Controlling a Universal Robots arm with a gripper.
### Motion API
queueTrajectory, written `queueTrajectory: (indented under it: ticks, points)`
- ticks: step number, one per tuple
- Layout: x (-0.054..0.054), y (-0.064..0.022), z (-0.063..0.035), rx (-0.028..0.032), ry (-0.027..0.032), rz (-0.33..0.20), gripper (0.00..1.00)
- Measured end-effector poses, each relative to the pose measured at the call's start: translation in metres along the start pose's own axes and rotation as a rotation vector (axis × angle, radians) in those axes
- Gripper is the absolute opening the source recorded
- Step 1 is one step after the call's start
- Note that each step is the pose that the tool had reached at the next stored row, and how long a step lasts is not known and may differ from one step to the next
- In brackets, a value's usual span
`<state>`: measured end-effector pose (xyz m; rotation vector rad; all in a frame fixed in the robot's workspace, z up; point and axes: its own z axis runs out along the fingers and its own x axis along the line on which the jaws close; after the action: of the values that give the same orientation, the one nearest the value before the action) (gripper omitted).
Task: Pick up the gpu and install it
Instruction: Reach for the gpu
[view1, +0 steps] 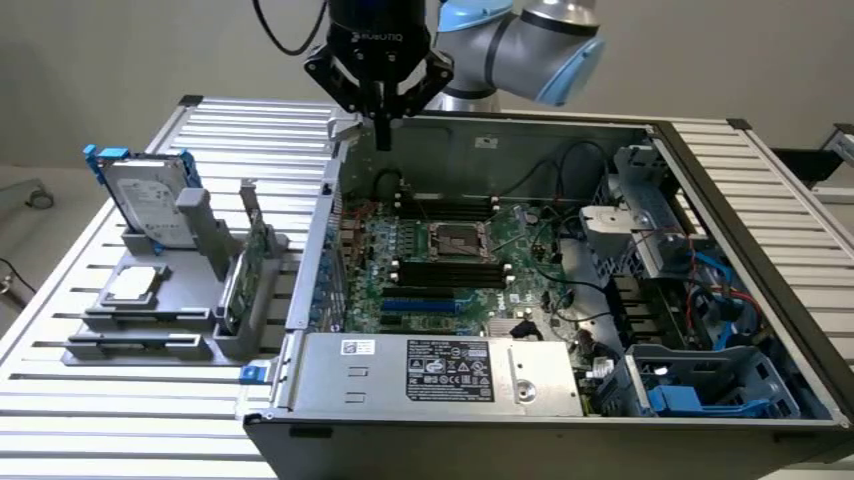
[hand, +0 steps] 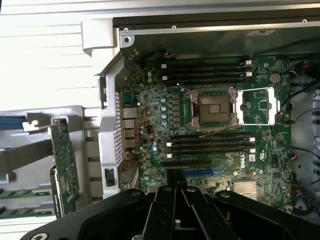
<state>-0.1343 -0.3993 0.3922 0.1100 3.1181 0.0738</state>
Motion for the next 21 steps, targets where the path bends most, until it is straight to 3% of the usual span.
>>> queueTrajectory:
  ticks: [7, 21]
  points:
    - [0.031, -0.0024, 0.0022, 0.0077, -0.0005, -0.001, 0.11]
    - [0.09, -0.0068, 0.009, 0.0354, 0.0002, -0.002, 0.11]
